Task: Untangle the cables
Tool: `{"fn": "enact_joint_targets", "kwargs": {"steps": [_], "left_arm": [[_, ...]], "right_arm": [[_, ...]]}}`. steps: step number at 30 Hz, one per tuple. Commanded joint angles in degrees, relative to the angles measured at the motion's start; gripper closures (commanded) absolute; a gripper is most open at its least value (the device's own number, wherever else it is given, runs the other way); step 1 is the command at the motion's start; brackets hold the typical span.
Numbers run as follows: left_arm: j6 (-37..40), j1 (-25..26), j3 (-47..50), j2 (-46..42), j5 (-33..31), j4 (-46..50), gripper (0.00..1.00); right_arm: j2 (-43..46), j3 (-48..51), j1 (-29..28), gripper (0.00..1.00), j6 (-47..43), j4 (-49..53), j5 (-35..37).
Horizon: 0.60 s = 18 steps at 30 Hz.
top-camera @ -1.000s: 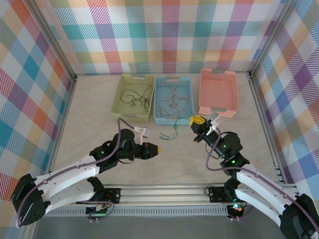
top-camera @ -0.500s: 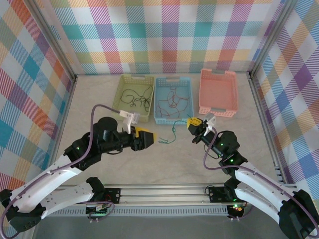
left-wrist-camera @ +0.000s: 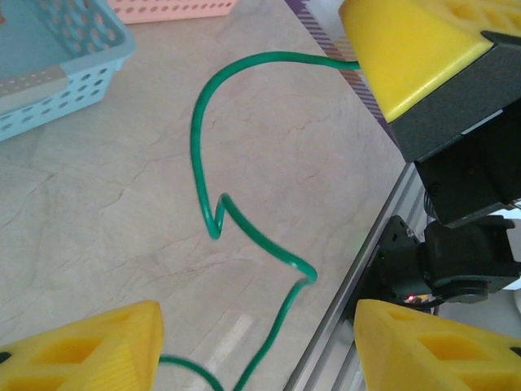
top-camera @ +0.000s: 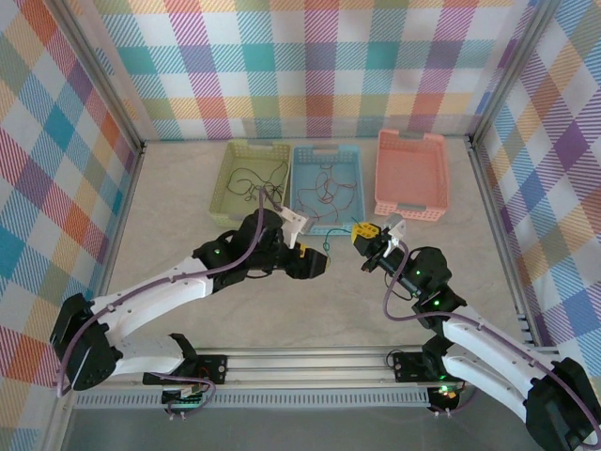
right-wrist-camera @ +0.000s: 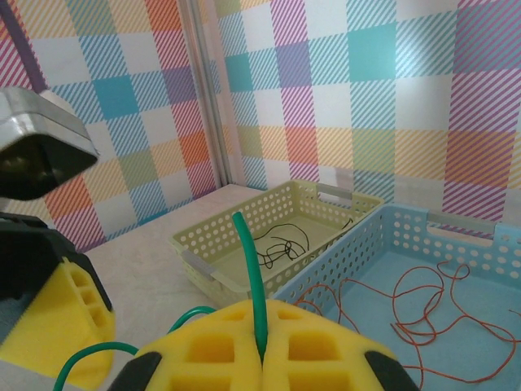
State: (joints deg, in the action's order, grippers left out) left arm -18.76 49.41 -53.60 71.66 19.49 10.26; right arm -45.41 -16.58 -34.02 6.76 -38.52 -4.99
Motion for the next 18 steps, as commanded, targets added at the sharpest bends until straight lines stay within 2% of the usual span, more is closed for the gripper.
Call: {"fn": "enact_joint_targets", "kwargs": {"steps": [1,11,18], "left_arm": [[1.56,0.18,0.21,2.15,4.0,-3.89,0.39],[-0.96,1.52,2.13,6.47,4.82,-7.8,0.55],[-2.33,1.77,4.72,6.63,4.84,-10.51,0.76]], "right_arm": [[-0.42,-1.09,0.37,1.0,-0.12,-1.2,-0.81],[-0.16,-1.11,0.36,1.0,0.01,-0.94,-0.7],[-0.11,-1.09,0.36,1.0,0.03,-0.75,-0.54]]}}
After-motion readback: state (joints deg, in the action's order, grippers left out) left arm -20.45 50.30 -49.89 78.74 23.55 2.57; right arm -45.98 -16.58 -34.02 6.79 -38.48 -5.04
